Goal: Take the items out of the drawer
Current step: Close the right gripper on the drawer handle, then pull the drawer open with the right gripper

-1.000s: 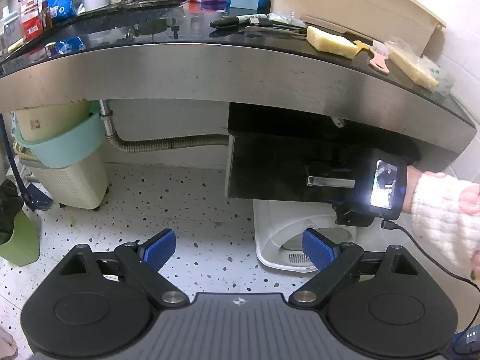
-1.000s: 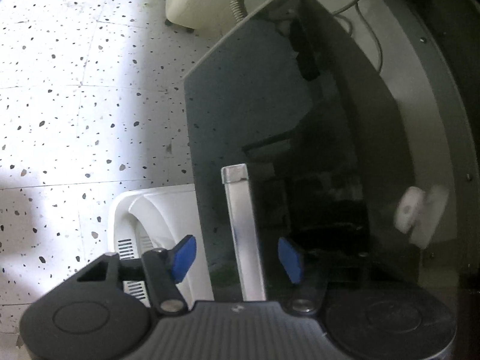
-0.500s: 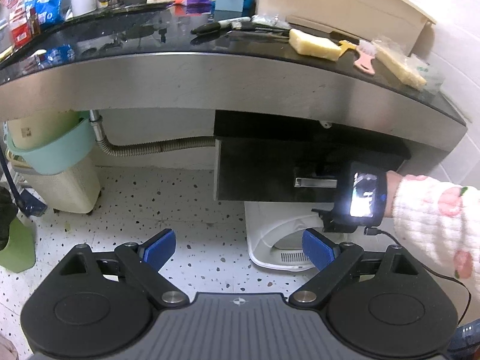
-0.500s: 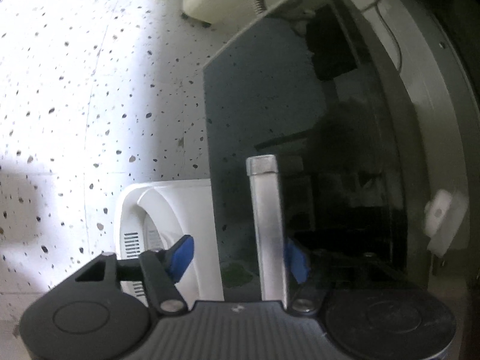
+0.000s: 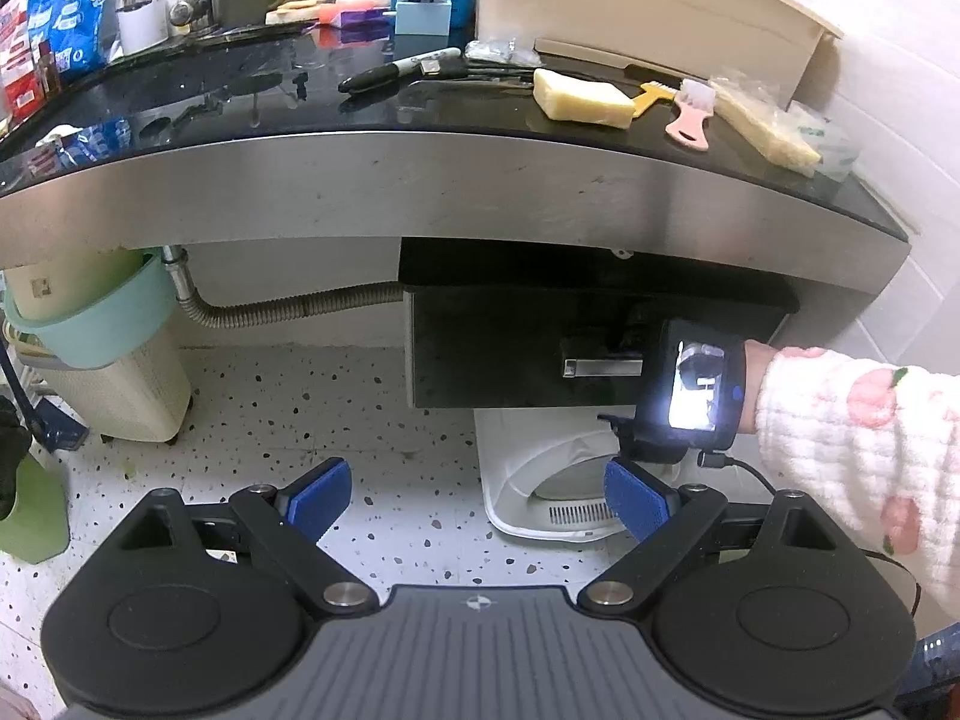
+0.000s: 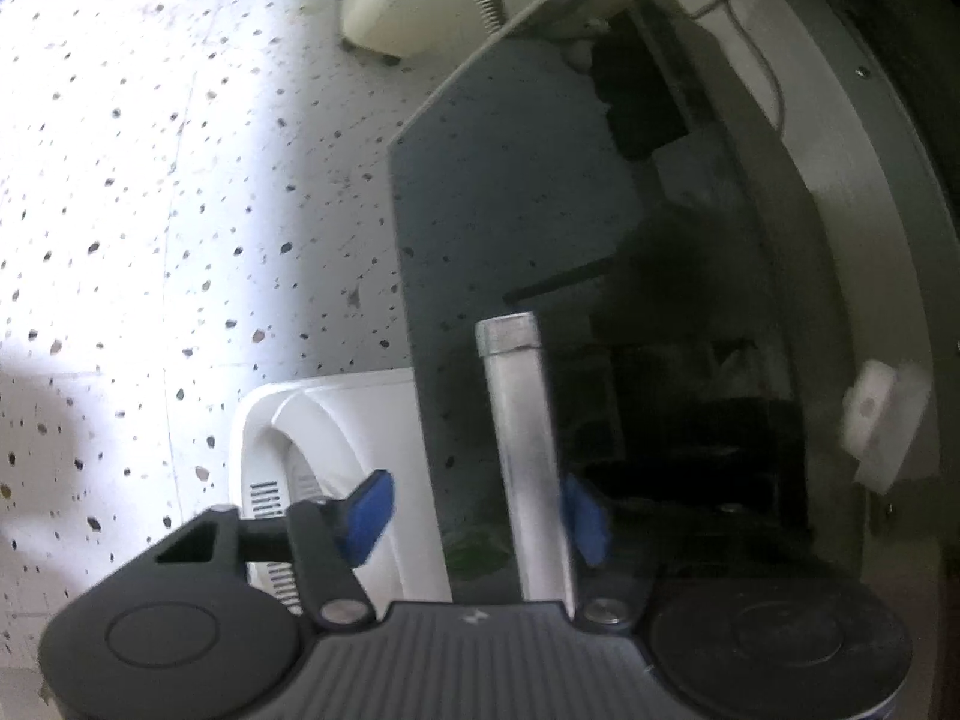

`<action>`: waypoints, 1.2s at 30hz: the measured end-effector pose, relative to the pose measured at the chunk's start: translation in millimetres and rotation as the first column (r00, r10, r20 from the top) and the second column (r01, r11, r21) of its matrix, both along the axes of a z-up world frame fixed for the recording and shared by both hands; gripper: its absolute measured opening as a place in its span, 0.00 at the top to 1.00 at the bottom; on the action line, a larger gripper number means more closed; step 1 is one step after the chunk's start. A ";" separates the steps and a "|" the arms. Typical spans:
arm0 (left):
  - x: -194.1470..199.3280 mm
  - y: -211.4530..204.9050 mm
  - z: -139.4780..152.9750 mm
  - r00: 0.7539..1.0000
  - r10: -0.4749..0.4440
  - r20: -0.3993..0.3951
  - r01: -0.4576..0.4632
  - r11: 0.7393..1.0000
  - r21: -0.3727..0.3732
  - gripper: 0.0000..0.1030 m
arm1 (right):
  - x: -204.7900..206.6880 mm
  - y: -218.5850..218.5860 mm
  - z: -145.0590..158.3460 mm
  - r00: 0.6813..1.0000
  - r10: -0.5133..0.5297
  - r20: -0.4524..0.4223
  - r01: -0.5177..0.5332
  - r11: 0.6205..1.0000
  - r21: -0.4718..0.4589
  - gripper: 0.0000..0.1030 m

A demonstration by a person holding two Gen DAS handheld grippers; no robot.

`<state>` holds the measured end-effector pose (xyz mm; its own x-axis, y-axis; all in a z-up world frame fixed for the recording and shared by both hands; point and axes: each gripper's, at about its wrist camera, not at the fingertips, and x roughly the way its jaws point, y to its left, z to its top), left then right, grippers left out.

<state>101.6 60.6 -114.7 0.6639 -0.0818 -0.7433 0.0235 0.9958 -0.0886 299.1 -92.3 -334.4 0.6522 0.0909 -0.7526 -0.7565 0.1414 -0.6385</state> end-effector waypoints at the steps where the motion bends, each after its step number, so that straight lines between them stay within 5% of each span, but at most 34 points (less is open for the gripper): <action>1: -0.2 0.3 -0.4 1.000 -0.001 -0.003 0.001 1.000 -0.001 0.11 | 0.4 0.2 0.6 1.000 -0.001 0.004 0.001 1.000 -0.002 0.48; 5: -1.3 0.5 -1.2 1.000 -0.002 -0.009 0.002 1.000 -0.001 0.11 | 0.9 1.1 2.8 1.000 -0.014 0.024 0.014 1.000 0.005 0.56; 18: -6.2 -1.8 -1.9 1.000 -0.002 -0.014 0.002 1.000 0.006 0.11 | 3.8 4.4 12.9 1.000 -0.013 -0.024 0.013 1.000 0.002 0.56; 36: -14.2 -1.8 0.1 1.000 -0.006 -0.005 0.005 1.000 -0.014 0.11 | -50.6 -4.1 15.8 0.997 0.042 -0.067 -0.041 0.999 0.010 0.56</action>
